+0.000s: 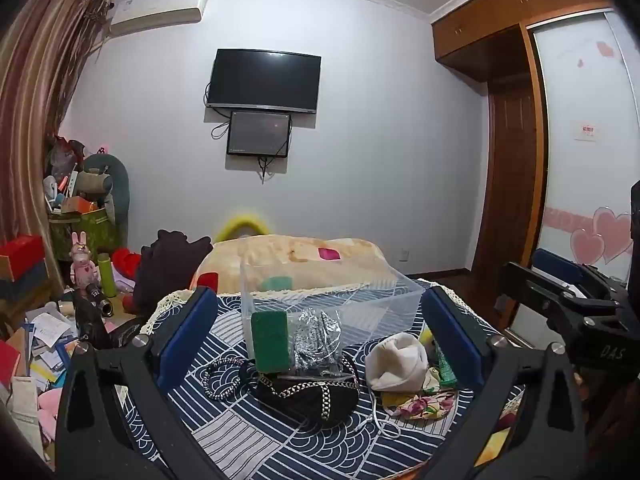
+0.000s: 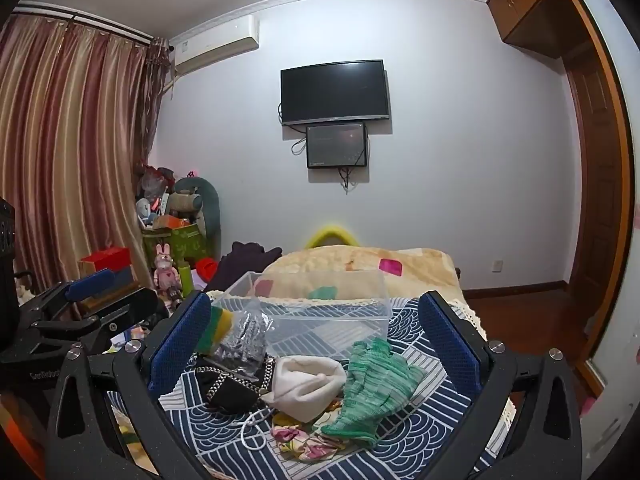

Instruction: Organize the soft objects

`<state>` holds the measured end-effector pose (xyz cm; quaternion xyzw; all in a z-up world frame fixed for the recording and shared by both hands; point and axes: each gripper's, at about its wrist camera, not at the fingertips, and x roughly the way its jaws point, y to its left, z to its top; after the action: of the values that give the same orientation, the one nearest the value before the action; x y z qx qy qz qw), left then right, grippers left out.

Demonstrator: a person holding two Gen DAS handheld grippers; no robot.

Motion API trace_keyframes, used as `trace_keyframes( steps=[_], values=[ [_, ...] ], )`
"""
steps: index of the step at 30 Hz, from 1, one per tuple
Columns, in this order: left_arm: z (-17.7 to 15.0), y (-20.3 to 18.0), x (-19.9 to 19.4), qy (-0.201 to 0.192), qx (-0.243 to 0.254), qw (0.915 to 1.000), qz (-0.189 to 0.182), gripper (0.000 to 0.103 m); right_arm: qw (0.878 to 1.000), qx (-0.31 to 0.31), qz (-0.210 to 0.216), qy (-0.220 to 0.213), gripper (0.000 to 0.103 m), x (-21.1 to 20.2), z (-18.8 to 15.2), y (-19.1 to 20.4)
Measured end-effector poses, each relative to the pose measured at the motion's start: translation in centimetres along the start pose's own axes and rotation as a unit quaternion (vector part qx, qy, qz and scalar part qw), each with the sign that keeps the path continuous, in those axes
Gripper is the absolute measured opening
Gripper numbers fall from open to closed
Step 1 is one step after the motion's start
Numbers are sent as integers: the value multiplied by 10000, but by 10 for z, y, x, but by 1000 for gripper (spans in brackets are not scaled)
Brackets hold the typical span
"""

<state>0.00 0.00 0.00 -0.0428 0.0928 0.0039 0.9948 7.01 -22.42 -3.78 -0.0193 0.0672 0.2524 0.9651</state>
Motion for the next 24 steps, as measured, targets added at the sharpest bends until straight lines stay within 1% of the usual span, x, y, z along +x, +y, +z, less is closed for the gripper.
trace_keyframes(
  steps=[23, 24],
  values=[
    [0, -1, 1, -4, -18, 10000, 1, 103, 10000, 20, 33, -27, 103, -5, 3, 1],
    [5, -3, -2, 0, -24, 10000, -1, 103, 10000, 23, 36, -29, 103, -4, 3, 0]
  ],
)
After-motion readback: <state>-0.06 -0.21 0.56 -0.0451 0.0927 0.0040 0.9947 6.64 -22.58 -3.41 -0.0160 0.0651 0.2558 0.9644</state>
